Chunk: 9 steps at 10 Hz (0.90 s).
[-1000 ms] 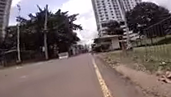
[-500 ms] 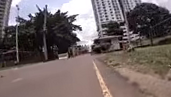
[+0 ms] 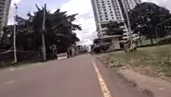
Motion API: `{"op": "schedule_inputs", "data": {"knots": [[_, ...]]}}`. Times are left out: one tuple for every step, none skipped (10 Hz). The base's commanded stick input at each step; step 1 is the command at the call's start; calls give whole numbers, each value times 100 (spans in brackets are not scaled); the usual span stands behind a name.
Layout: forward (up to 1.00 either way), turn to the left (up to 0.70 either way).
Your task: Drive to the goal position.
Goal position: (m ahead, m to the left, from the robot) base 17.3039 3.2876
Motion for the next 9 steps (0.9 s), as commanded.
{"op": "schedule_inputs", "data": {"knots": [[70, 0], [70, 0], [70, 0], [70, 0], [70, 0], [70, 0], [70, 0], [70, 0], [70, 0]]}}
